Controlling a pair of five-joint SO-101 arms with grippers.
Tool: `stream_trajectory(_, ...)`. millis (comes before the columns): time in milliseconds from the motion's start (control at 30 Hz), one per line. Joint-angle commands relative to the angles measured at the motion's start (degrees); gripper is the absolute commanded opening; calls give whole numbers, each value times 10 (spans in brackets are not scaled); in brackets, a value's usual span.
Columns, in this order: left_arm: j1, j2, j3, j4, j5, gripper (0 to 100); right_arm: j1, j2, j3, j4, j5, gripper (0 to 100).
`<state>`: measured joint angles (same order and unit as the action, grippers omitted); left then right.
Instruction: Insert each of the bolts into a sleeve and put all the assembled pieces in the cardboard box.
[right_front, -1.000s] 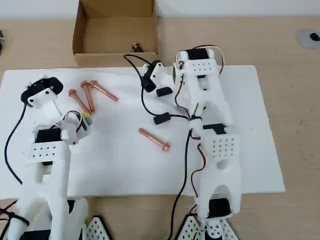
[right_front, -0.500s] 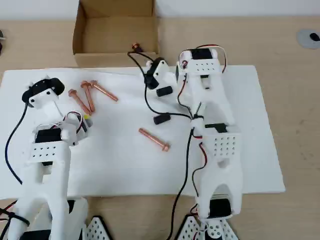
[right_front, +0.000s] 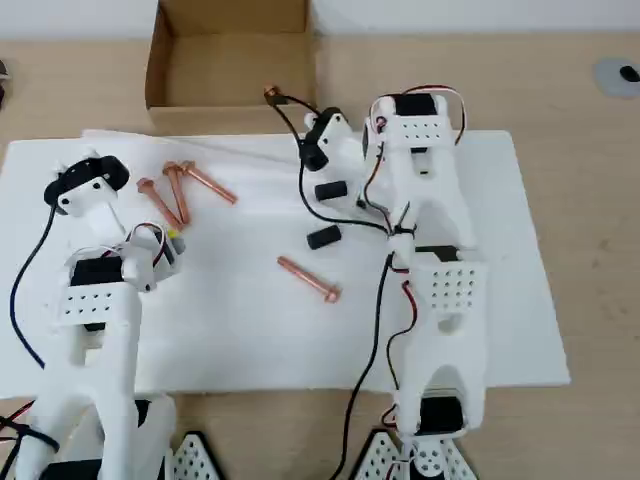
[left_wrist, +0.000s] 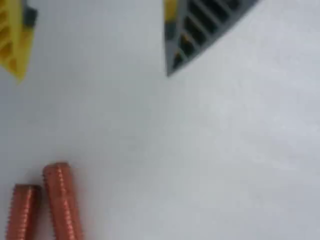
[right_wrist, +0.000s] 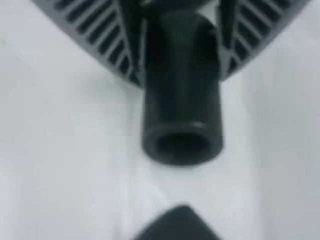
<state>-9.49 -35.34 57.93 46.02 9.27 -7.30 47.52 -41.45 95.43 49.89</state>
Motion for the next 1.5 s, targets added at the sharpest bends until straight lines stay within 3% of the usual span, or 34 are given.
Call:
stream_trajectory(0,2,-6,-4,3,-4,198,10,-5,-57,18,2,11)
stream_trajectory(300,5,-6,-4,3,-4,198,5,-6,-191,70,2,11)
stream_trajectory(567,5,-6,-4,3,-4,198,3,-15,-210,70,-24,11)
stream_trajectory(833,-1,0,-25,4,26,198,-30,-189,-204,70,-68,11)
stream_trajectory(1000,-18,0,-73,54,29,198,-59,-278,-110,70,-86,11)
stream_trajectory(1233,-164,0,-187,100,95,198,-58,-383,36,70,-130,11)
stream_trajectory(1467,-142,83,-304,105,91,198,-58,-479,160,52,-130,11)
